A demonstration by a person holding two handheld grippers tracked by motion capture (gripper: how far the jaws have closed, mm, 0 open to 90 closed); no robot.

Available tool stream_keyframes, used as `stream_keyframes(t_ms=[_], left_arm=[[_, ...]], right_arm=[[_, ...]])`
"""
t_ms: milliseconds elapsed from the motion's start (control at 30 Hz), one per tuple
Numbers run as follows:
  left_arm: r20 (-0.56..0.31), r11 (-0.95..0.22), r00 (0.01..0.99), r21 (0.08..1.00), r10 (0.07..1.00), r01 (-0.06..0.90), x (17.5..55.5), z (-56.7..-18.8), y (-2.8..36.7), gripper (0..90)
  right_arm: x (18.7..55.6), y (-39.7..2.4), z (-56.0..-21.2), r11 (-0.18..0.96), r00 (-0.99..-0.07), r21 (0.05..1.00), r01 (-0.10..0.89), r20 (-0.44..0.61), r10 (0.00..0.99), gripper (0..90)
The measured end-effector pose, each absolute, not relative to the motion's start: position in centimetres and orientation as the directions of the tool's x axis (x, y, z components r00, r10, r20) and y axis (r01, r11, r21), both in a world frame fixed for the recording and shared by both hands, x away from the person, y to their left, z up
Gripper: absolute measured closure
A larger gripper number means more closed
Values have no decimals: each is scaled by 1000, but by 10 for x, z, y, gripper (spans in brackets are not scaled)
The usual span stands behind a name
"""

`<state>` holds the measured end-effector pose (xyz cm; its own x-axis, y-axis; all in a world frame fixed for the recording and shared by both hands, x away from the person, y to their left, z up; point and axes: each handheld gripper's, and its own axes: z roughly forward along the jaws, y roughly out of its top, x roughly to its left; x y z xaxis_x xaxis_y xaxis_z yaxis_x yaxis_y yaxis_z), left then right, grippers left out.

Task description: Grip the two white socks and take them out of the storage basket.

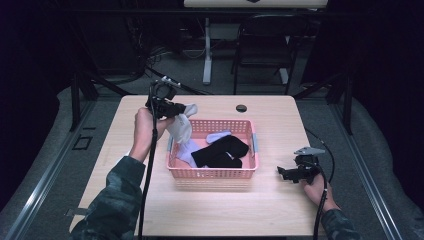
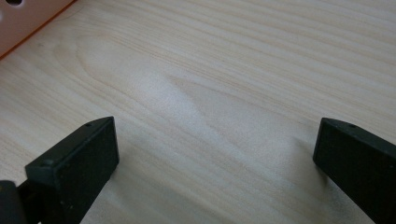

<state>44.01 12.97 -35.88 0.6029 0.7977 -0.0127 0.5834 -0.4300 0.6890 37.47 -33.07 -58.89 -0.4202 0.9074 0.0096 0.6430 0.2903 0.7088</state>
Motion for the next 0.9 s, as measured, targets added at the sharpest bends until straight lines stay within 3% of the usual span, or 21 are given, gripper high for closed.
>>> stream_keyframes(t_ms=[467, 900], left_arm=[[-30, -340, 501, 700, 865, 628, 436, -368, 193, 871], [-89, -223, 376, 674, 922, 705, 438, -401, 251, 870]], right_arm=[[375, -331, -589, 290, -420, 708, 644, 10, 908, 0], [375, -330, -589, 288, -417, 708, 645, 10, 909, 0]])
